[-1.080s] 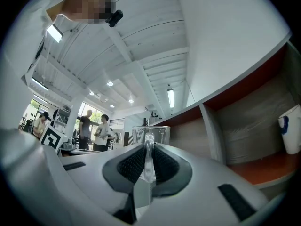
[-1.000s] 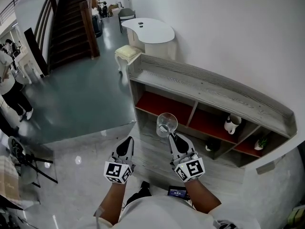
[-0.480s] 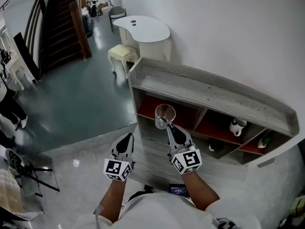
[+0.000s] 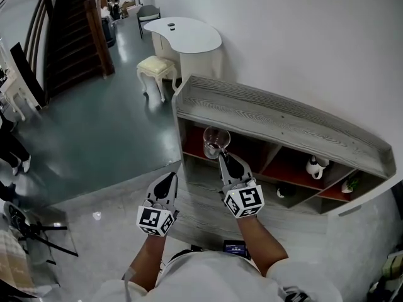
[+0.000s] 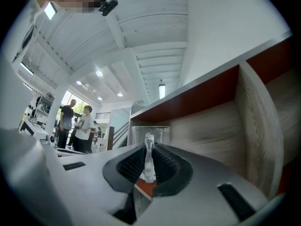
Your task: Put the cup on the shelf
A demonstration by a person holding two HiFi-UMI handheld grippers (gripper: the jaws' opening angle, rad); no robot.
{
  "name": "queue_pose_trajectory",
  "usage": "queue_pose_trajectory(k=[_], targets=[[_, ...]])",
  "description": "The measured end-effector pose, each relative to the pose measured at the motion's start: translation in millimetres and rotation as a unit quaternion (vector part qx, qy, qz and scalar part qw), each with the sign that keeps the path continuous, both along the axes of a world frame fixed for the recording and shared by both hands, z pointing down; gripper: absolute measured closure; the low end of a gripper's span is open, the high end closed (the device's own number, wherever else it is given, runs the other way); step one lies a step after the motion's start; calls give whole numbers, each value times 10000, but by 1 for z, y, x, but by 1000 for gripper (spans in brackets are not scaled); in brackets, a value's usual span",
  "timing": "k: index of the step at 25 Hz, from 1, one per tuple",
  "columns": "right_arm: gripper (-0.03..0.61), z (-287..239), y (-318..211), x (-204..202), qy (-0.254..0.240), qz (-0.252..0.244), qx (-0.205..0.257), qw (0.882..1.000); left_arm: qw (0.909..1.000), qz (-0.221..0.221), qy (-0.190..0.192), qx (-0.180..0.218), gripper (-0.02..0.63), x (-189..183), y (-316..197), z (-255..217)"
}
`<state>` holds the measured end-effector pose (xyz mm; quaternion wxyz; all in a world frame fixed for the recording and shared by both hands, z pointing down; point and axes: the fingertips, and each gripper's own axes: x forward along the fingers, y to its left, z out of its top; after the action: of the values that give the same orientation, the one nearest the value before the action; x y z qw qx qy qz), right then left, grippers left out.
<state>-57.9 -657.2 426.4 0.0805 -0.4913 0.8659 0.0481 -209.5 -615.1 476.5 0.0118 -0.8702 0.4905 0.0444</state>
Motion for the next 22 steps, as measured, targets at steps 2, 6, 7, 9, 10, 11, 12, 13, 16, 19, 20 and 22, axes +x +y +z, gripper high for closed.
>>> queue_pose_trajectory(k=[2,6,7,9,10,11,12,13,16,19,20,22], targets=[[529,6,-9,-4,32,2,-101,9999,10000,12,7,0,607,-3,-4,1],[529,15,-25,-9,67,73,-246,9996,10000,52,-7,25,607,-6,-10,2],[529,17,-29,-11,67,92,-274,9996,10000,56,0,27,607,-8,-12,2],[529,18,-36,-14,35,121,-350,9993,10000,62,19,25,607,-11,-17,2],[528,19,-39,-15,3,144,-391,9991,10000,69,25,23,607,-12,-20,2],[529,19,-42,-16,-28,177,-423,9989,10000,81,25,21,607,-13,-22,2],[529,19,-45,-16,-48,213,-446,9988,9999,97,22,19,607,-13,-25,2],[529,19,-48,-17,-54,245,-470,9986,9999,116,19,18,607,-12,-28,3],[529,22,-59,-18,-40,307,-577,9979,9998,193,9,21,607,-9,-34,3],[528,26,-65,-19,1,343,-689,9970,9997,242,-11,18,607,-7,-38,4],[529,27,-66,-19,25,362,-720,9967,9997,250,-15,18,607,-7,-39,4],[528,29,-68,-20,70,395,-767,9962,9997,255,-10,16,607,-7,-40,4]])
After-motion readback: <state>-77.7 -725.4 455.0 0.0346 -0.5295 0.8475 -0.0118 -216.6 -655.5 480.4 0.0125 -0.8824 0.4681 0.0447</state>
